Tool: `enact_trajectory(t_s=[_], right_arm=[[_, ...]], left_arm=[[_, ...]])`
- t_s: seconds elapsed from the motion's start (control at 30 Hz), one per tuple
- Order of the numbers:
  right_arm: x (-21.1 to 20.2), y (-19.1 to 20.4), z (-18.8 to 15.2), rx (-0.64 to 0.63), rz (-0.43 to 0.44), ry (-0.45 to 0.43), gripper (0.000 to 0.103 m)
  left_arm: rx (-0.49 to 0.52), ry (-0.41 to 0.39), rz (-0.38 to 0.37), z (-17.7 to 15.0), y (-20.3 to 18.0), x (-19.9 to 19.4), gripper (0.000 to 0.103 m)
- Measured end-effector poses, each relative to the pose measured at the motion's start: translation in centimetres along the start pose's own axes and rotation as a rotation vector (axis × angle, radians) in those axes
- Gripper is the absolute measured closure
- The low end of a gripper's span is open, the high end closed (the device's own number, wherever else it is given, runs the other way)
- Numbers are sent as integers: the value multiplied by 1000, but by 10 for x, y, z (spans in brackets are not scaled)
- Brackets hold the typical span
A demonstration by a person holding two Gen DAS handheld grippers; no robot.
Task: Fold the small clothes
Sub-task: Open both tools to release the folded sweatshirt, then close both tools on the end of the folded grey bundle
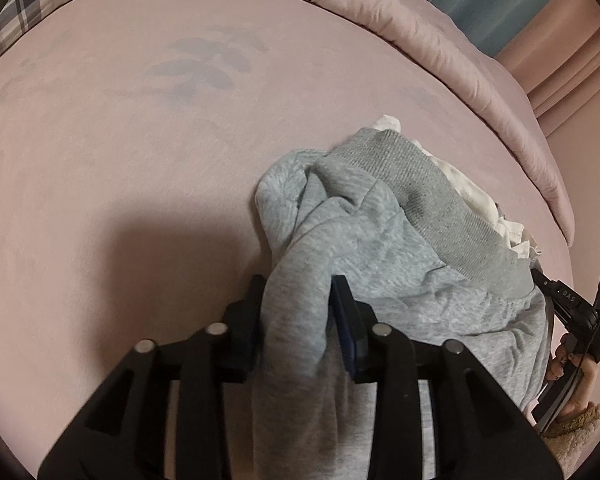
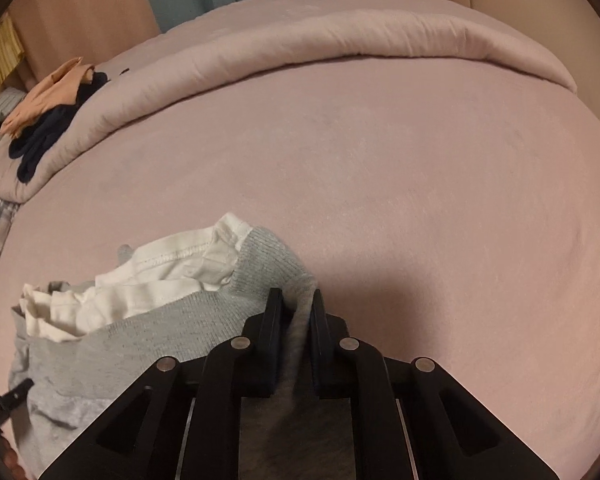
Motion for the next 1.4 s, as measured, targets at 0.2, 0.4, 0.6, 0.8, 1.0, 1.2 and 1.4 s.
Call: enact_trajectory(t_s=[0.2, 0.4, 0.6, 0.8, 1.0, 1.2, 1.4], right_arm=[[-36, 2, -13, -12, -2, -37, 41], [-73, -2, -49, -8, 6, -89, 29], [-66, -21, -87, 80, 69, -31, 28], [-62, -49, -126, 235, 165, 32, 28], [-51, -47, -129, 294, 352, 34, 28], [-32, -31, -116, 325, 463, -1, 42], [-47, -30, -118, 325, 499, -34, 81]], left_arm=[[-10, -23, -46, -20, 1, -27, 28], [-14, 3, -60, -60, 10, -36, 20], [-67, 25, -119, -80, 16, -29, 20], [-106, 49, -247, -76, 6, -23, 21], [-151, -3, -295, -60, -4, -11, 33], [-158, -29, -226, -57, -4, -9, 85], [-57, -94, -170, -80, -16, -44, 87]])
Point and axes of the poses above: each gripper's, at about its wrist camera, not at the fingertips, and x roughly the way its jaws point, y to its left, z to its top, the point moved 5 cm from there along x, roughly the way its jaws point, and after that the axes turned 10 degrees about y, right-handed, at the moved point
